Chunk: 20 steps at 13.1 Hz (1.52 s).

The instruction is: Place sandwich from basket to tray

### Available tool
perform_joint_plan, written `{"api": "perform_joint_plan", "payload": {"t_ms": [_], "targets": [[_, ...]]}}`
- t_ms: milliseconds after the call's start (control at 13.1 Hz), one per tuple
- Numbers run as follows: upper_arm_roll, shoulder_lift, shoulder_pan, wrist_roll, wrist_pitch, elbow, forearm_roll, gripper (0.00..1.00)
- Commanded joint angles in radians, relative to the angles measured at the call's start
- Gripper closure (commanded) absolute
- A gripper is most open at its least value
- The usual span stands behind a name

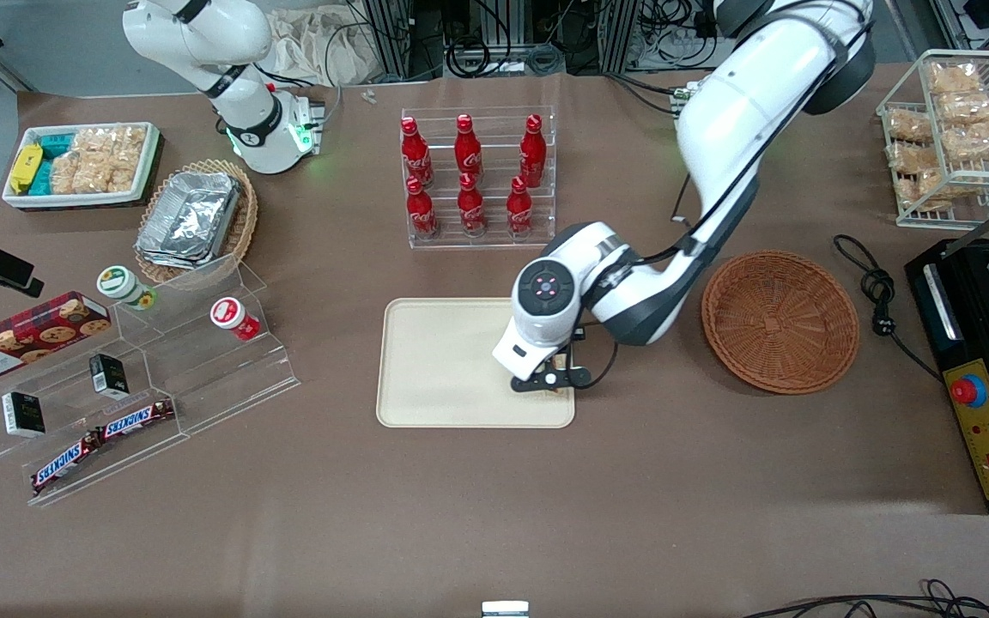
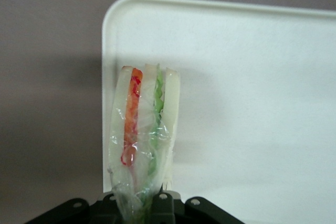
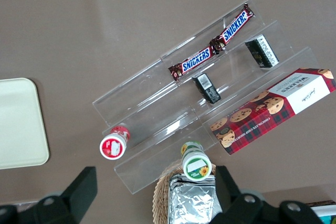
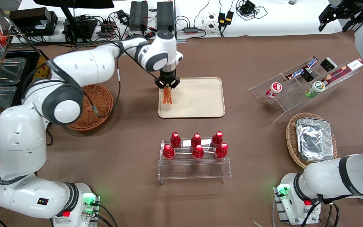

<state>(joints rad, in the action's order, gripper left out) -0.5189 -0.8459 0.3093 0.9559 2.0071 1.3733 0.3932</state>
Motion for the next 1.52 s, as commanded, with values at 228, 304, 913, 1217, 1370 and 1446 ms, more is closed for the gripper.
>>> {"api": "perform_joint_plan", "payload": {"t_ms": [228, 304, 913, 1217, 1370, 1446], "targets": [[0.002, -0.036, -0.004, -0.006, -0.018, -0.04, 0.019, 0.37], [0.002, -0.036, -0.004, 0.0, -0.018, -0.04, 0.019, 0.14], [0.0, 0.201, -0.14, -0.009, -0.152, -0.062, 0.007, 0.0], [0.0, 0.376, -0.264, -0.017, -0.301, -0.042, -0.042, 0.0], [0.008, 0.471, -0.326, -0.144, -0.312, 0.021, -0.123, 0.0], [0.076, 0.531, -0.322, -0.229, -0.309, 0.083, -0.173, 0.0]]}}
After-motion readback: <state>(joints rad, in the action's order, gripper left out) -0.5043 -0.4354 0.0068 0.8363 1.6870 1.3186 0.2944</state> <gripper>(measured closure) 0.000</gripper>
